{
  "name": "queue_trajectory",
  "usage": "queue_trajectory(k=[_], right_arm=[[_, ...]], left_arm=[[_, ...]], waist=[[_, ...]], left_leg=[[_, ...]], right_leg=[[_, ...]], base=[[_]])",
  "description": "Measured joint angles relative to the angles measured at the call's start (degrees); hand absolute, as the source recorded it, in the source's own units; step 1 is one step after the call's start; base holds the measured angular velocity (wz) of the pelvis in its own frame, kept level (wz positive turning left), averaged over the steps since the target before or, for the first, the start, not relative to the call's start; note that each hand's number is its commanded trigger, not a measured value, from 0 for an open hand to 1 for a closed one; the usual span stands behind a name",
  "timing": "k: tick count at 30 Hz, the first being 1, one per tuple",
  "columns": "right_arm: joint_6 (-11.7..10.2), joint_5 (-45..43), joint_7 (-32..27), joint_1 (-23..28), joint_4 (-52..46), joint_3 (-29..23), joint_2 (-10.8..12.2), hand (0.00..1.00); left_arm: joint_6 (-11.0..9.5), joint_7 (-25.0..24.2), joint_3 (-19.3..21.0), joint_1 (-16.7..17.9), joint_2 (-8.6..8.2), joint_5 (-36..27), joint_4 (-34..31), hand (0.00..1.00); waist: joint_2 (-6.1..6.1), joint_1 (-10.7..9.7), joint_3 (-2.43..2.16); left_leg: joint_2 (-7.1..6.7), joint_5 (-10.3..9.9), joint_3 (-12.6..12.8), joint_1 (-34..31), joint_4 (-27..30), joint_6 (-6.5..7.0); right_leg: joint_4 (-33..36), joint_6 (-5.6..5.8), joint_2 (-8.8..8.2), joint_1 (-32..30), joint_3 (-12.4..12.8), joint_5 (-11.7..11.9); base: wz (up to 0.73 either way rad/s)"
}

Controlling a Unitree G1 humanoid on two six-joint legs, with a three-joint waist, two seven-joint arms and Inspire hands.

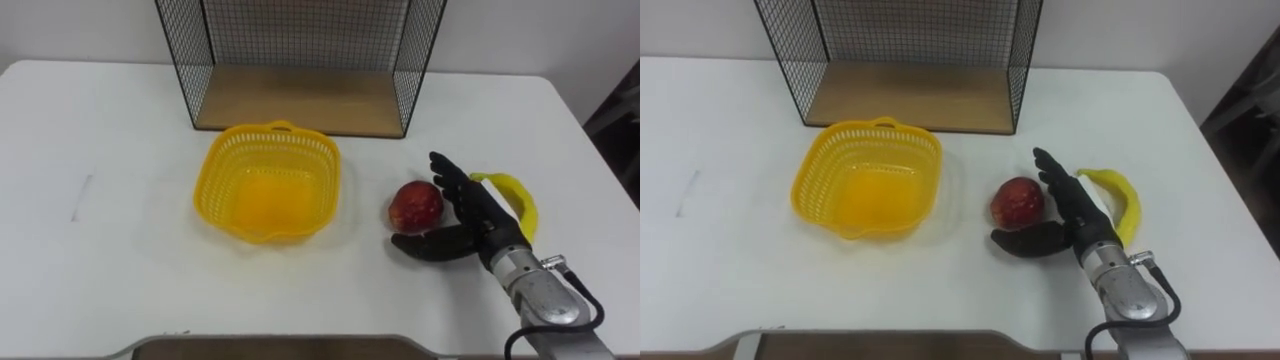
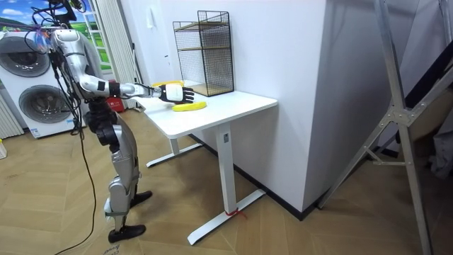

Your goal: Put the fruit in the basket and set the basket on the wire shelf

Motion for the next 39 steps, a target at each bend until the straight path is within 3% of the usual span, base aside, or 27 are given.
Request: queue_trajectory(k=[3,4,5,6,7,8,16,22,30,36,39], right_arm=[[-0.40,-3.20,0.10,-1.66,1.97,-0.05,0.00,0.00],[-0.41,-4.28,0.45,-2.16,2.58,-0.05,0.00,0.10],[-0.47,-5.48,0.55,-2.72,3.39,-0.05,0.00,0.46],[-0.43,-6.09,0.55,-3.02,3.73,-0.04,0.00,0.58],[-0.35,-7.63,0.55,-3.41,4.00,-0.06,-0.01,0.84],[-0.32,-8.74,0.50,-3.61,4.08,-0.07,-0.01,1.00],[2.17,-17.37,-0.87,-5.27,4.03,-1.50,-0.34,1.00],[3.61,-19.04,-1.32,-5.39,3.35,-1.84,-0.49,1.00],[4.10,-13.90,-1.32,-5.38,3.53,-1.87,-0.45,1.00],[4.34,-8.89,-0.71,-5.00,2.61,-1.84,-0.15,1.00],[5.39,-6.30,-0.15,-4.35,-2.69,-1.88,-0.23,1.00]], left_arm=[[0.55,-1.19,-0.06,0.11,-0.09,0.02,0.00,0.00],[0.87,-1.70,-0.06,0.05,-0.13,0.04,0.00,0.00],[0.99,-1.95,-0.12,0.06,-0.16,0.04,0.02,0.00],[1.06,-1.99,-0.13,0.06,-0.17,0.04,0.03,0.00],[1.12,-2.04,-0.12,0.15,-0.16,0.04,0.20,0.00],[1.31,-2.12,-0.12,-0.17,-0.15,0.06,0.34,0.00],[3.42,-3.22,-0.07,-0.91,-0.15,1.19,2.06,0.00],[4.09,-3.37,-0.06,-1.98,-0.14,1.19,2.13,0.00],[4.21,-3.34,-0.25,-2.12,-0.14,1.14,1.86,0.00],[3.20,-3.28,-0.08,-2.11,-0.05,2.34,1.57,0.00],[3.17,-3.34,-0.03,-2.11,-0.04,2.32,1.14,0.00]], waist=[[-0.04,0.01,-0.04],[-0.05,0.02,-0.05],[-0.06,0.15,-0.07],[-0.05,0.13,-0.08],[-0.13,0.11,-0.11],[-0.12,-0.01,-0.11],[-0.64,0.53,-0.52],[-0.67,1.47,-0.52],[-0.38,1.37,-0.32],[-0.28,1.27,-0.11],[-0.11,1.17,-0.05]], left_leg=[[0.00,0.09,-0.02,0.01,0.02,0.13],[0.00,0.12,-0.02,0.01,0.05,0.18],[0.02,0.13,-0.04,-0.01,0.15,0.19],[0.02,0.13,-0.09,-0.09,0.21,0.20],[0.02,0.13,-0.32,-0.35,0.20,0.21],[0.01,0.15,-0.65,-0.64,0.44,0.24],[0.00,0.28,-1.01,-0.95,0.61,0.42],[0.00,0.28,-1.05,-1.00,0.55,0.41],[-0.01,0.28,-0.98,-0.87,0.53,0.41],[-0.01,0.28,-0.90,-1.00,0.45,0.41],[-0.03,0.28,-0.85,-1.02,0.43,0.41]], right_leg=[[0.03,0.00,0.00,-0.03,0.01,0.00],[0.04,0.00,-0.01,-0.03,0.00,0.00],[0.12,0.00,0.00,-0.02,0.00,0.00],[0.13,-0.01,0.01,-0.01,0.01,0.00],[0.13,-0.03,0.06,-0.01,-0.06,0.02],[0.13,-0.09,0.12,-0.03,-0.27,0.05],[0.11,-0.19,0.16,-0.03,-1.01,0.11],[0.10,-0.21,0.16,-0.07,-1.22,0.13],[0.10,-0.20,0.13,-0.06,-1.21,0.13],[0.06,-0.20,0.12,-0.15,-1.19,0.13],[0.05,-0.20,0.12,-0.22,-1.17,0.13]], base=[[0.00],[0.00],[0.00],[0.04],[0.09],[0.11],[0.03],[0.00],[0.00],[0.00],[0.00]])
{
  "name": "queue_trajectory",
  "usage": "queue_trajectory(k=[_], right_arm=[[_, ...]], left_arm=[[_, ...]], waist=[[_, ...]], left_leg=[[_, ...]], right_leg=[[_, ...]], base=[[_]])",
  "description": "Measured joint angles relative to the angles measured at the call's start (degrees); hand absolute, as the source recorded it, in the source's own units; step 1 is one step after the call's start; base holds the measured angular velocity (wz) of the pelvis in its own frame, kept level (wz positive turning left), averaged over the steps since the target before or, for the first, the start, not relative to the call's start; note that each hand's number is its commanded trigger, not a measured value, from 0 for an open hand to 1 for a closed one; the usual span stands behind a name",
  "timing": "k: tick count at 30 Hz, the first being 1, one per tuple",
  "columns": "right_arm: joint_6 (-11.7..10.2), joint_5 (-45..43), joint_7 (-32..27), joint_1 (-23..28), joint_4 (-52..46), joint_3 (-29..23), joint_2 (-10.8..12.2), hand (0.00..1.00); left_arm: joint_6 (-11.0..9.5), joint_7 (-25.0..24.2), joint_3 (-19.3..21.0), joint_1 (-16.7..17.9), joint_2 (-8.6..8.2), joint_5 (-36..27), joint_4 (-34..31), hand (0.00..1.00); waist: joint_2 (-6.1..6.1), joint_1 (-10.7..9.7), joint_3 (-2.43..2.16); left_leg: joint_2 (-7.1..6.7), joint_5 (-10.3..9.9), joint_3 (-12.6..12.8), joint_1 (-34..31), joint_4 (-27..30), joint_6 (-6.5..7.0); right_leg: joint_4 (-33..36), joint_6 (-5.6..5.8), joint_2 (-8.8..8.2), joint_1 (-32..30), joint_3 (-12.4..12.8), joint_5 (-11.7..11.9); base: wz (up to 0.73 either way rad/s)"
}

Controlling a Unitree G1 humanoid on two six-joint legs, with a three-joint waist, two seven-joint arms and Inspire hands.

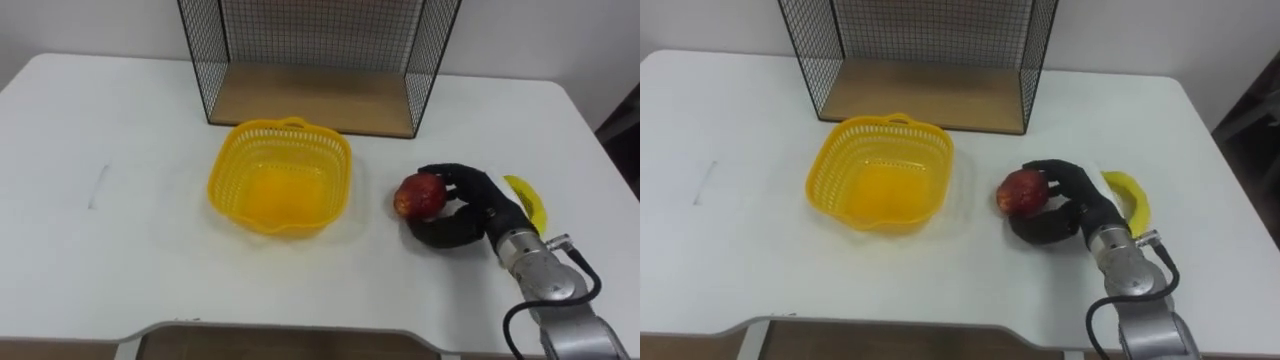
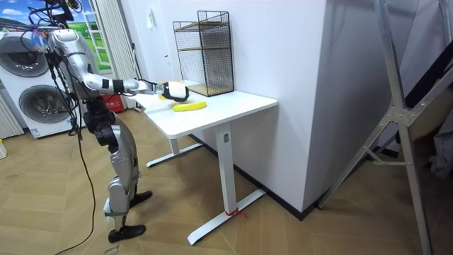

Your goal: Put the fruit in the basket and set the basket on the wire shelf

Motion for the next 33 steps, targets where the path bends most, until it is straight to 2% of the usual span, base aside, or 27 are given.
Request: queue_trajectory(k=[5,14,18,22,27,30,33], right_arm=[[-0.52,4.23,-0.79,0.06,-8.69,-0.87,0.03,1.00],[-0.96,4.63,-4.35,0.06,-20.20,-6.26,-0.04,1.00],[-1.03,4.61,-4.77,0.06,-22.99,-6.22,0.02,1.00],[-1.04,4.21,-4.47,0.06,-26.03,-5.65,0.02,1.00],[-0.83,1.69,-1.81,-0.10,-27.10,-2.41,-0.04,1.00],[-0.68,0.53,0.49,-0.20,-27.09,-0.90,-0.12,1.00],[0.52,-1.84,2.88,-1.73,-27.09,0.94,-0.34,1.00]], left_arm=[[-1.39,0.34,0.10,0.17,-0.07,0.03,0.20,0.00],[-1.54,0.58,1.16,0.10,-0.37,0.89,0.40,0.00],[-1.72,0.61,1.09,0.00,-0.38,0.93,0.49,0.00],[-2.21,0.60,1.07,-0.36,-0.34,0.96,0.48,0.00],[-2.22,0.44,0.82,-1.54,-0.10,0.95,0.35,0.00],[-2.18,0.34,0.62,-2.19,0.01,1.08,0.04,0.00],[-2.17,-0.09,0.32,-2.64,0.23,1.11,-0.05,0.00]], waist=[[0.03,-0.15,-0.08],[0.97,-0.22,-0.44],[0.94,-0.57,-0.43],[0.65,-0.95,-0.38],[0.31,-0.65,-0.22],[0.08,0.33,-0.08],[-0.32,1.48,0.18]], left_leg=[[-0.06,0.00,0.18,0.48,0.15,-0.01],[-0.14,0.08,0.27,0.72,-0.52,-0.10],[-0.16,0.31,0.43,1.01,-1.04,-0.21],[-0.16,0.56,0.71,1.10,-1.71,-0.31],[-0.10,0.70,1.04,0.95,-1.98,-0.34],[-0.10,0.70,1.05,0.81,-2.11,-0.35],[-0.12,0.70,1.12,0.86,-2.26,-0.35]], right_leg=[[0.03,0.04,0.01,0.25,1.07,0.05],[0.02,0.05,0.00,-0.01,1.34,0.05],[0.02,0.05,-0.02,0.00,1.34,0.05],[0.06,0.05,-0.05,-0.36,1.42,0.05],[0.05,0.01,-0.09,-0.86,1.52,0.08],[0.05,0.01,-0.08,-1.10,1.68,0.07],[0.04,0.01,-0.03,-1.17,2.20,0.08]], base=[[0.00],[0.00],[-0.01],[-0.03],[-0.03],[0.00],[0.00]])
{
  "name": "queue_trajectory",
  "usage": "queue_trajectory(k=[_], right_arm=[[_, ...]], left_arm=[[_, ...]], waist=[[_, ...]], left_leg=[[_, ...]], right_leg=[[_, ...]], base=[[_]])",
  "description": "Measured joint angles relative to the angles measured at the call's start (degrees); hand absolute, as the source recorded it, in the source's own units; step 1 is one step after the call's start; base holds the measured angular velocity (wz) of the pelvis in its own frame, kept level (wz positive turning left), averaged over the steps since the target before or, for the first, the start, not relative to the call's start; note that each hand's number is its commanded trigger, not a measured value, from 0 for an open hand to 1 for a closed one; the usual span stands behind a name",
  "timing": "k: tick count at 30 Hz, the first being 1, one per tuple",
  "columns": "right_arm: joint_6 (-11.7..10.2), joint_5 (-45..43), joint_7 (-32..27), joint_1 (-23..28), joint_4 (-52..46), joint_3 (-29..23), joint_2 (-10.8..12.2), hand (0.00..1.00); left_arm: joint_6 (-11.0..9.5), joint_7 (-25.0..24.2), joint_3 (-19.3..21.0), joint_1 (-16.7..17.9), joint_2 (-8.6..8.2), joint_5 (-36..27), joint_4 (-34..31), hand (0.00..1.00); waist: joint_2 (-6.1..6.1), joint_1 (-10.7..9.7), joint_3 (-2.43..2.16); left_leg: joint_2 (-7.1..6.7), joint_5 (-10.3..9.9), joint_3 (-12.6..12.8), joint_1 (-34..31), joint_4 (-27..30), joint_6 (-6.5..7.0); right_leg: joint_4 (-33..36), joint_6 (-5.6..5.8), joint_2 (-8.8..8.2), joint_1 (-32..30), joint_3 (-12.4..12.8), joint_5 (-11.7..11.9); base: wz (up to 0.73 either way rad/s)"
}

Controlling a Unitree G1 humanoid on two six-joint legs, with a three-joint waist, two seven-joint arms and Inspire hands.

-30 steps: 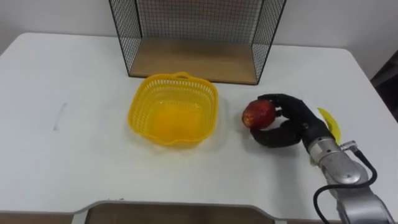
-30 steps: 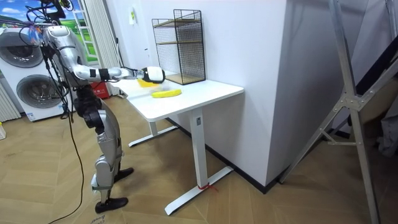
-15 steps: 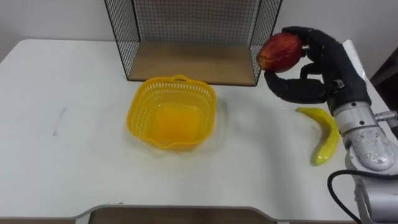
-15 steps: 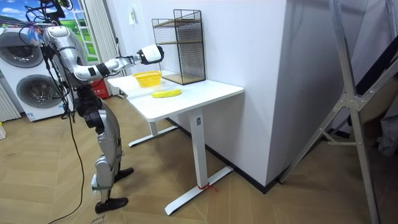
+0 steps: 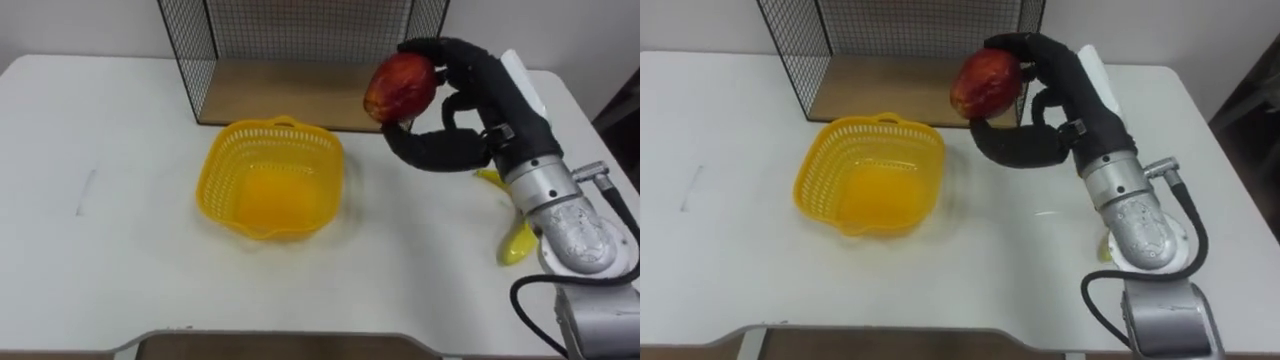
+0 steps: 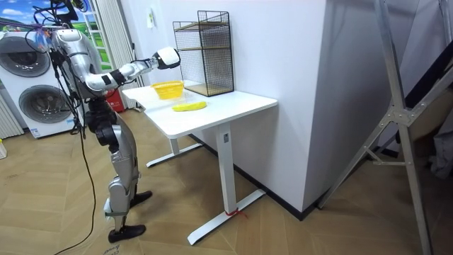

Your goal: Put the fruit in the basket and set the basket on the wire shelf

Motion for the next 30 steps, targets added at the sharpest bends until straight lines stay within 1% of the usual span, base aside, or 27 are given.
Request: queue_trajectory(k=[1,2,5,12,13,14,15,19,23,30], right_arm=[[0.01,-0.81,1.07,-0.51,0.00,0.05,-0.01,1.00],[0.02,-1.84,1.91,-0.98,0.00,0.23,-0.02,1.00],[0.03,-2.76,3.56,-1.51,0.01,1.71,0.00,1.00],[0.04,-4.27,5.61,-1.72,0.32,4.15,-0.01,1.00],[0.04,-4.35,6.05,-1.74,0.46,4.18,-0.01,0.98],[0.04,-4.51,6.43,-1.83,0.85,4.19,-0.01,0.38],[0.04,-4.52,6.58,-1.92,1.17,4.20,-0.01,0.00],[0.70,-6.05,7.07,-2.14,2.62,4.31,0.01,0.00],[0.89,-6.83,7.27,-2.12,4.29,4.41,0.28,0.00],[1.17,-8.71,7.42,-2.08,5.87,5.46,0.47,0.00]], left_arm=[[0.00,-0.14,0.01,-0.45,0.08,0.06,0.05,0.00],[0.01,-0.18,0.02,-0.87,0.26,0.12,0.20,0.00],[0.01,-0.14,0.01,-1.42,0.33,0.33,0.45,0.00],[0.00,0.65,-0.26,-1.71,0.10,0.25,0.44,0.00],[0.00,0.65,-0.30,-1.70,0.11,0.25,0.46,0.00],[0.00,0.65,-0.32,-1.69,0.11,0.25,0.47,0.00],[-0.01,0.65,-0.32,-1.68,0.11,0.24,0.51,0.00],[-0.01,0.67,-0.34,-1.62,0.12,0.01,0.61,0.00],[0.00,0.61,-0.36,-1.59,0.11,0.01,0.60,0.00],[0.00,0.55,-0.37,-1.62,0.09,-0.02,0.60,0.00]], waist=[[-0.33,0.39,0.20],[-0.57,0.74,0.27],[-0.88,2.07,0.24],[-0.90,3.45,0.24],[-0.90,3.64,0.24],[-0.92,3.65,0.25],[-0.92,3.66,0.25],[-1.02,3.71,0.33],[-1.09,3.69,0.37],[-1.06,3.53,0.37]], left_leg=[[0.00,0.00,-0.02,-0.05,0.01,-0.01],[0.00,-0.01,-0.11,-0.26,0.03,-0.01],[-0.02,0.00,-0.18,-0.65,0.07,0.00],[-0.08,0.01,-0.23,-0.62,-0.01,0.01],[-0.08,0.01,-0.25,-0.61,-0.02,0.01],[-0.09,0.01,-0.26,-0.60,-0.01,0.01],[-0.09,0.01,-0.25,-0.60,-0.02,0.01],[-0.09,0.01,-0.30,-0.65,0.03,0.01],[-0.09,0.01,-0.43,-0.78,0.17,0.02],[-0.13,0.01,-0.73,-0.86,0.26,0.02]], right_leg=[[0.00,0.00,0.00,-0.02,-0.06,0.00],[0.01,0.00,0.01,-0.14,-0.19,0.00],[-0.04,-0.04,0.00,-0.56,-0.10,0.16],[-0.18,-0.03,-0.02,-0.52,-0.10,0.21],[-0.18,-0.03,-0.02,-0.49,-0.08,0.21],[-0.18,-0.03,-0.02,-0.47,-0.07,0.21],[-0.18,-0.03,-0.02,-0.46,-0.09,0.22],[-0.18,-0.03,-0.02,-0.41,-0.32,0.22],[-0.17,-0.04,-0.03,-0.40,-0.87,0.23],[-0.17,-0.04,-0.01,-0.36,-0.87,0.23]], base=[[0.00],[0.03],[0.00],[0.00],[0.00],[0.00],[0.00],[0.00],[0.00],[0.00]])
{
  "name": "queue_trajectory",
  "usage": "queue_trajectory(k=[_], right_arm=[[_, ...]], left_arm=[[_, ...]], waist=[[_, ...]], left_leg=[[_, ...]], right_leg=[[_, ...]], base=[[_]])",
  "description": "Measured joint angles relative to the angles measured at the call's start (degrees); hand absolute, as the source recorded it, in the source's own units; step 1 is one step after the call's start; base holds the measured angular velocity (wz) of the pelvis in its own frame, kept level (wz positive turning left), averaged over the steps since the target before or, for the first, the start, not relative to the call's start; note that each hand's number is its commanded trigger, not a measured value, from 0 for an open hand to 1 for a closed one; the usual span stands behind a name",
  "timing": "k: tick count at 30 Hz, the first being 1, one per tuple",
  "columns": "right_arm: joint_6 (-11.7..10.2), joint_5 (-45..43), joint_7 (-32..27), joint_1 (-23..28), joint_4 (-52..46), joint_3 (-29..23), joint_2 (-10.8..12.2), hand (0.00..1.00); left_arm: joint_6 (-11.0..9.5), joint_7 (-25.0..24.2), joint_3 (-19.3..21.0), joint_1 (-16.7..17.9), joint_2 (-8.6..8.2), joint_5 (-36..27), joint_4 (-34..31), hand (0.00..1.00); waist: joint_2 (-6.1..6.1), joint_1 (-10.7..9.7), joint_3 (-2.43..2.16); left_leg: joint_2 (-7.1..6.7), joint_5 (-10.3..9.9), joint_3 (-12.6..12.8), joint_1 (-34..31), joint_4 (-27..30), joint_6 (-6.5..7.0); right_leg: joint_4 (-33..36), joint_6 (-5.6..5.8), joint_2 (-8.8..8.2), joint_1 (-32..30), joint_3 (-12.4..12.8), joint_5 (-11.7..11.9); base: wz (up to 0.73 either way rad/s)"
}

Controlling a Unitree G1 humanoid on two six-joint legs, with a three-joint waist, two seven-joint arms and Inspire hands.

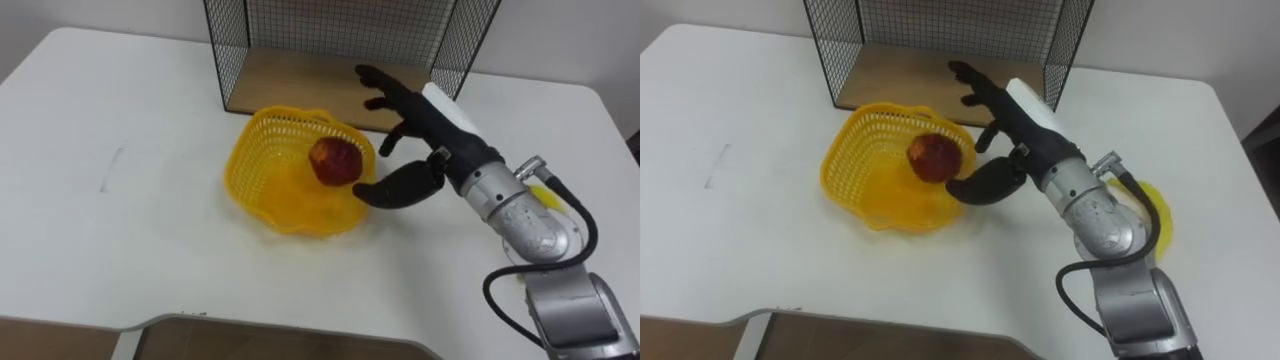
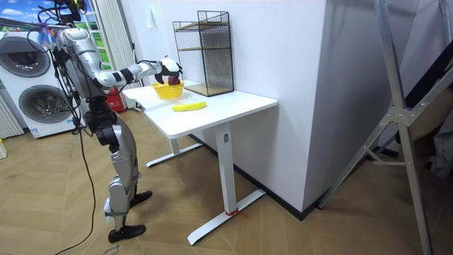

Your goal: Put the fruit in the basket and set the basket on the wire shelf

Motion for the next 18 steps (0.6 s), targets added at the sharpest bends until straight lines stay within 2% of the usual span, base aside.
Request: queue_trajectory(k=[11,18], right_arm=[[0.09,0.00,0.50,0.01,0.92,0.87,0.06,0.00],[0.09,0.24,0.48,0.03,0.91,0.77,0.03,0.00]], left_arm=[[0.00,0.13,-0.10,-0.01,-0.10,-0.13,0.02,0.00],[0.00,0.12,-0.08,0.55,-0.21,-0.10,0.00,0.00]], waist=[[0.11,-0.10,0.00],[0.60,-0.78,-0.08]], left_leg=[[-0.07,0.00,-0.17,0.00,0.01,0.01],[-0.06,0.00,-0.16,0.03,0.12,0.01]], right_leg=[[0.00,0.00,-0.01,0.08,0.05,0.00],[0.05,0.00,-0.01,0.17,0.07,0.00]], base=[[0.00],[0.00]])
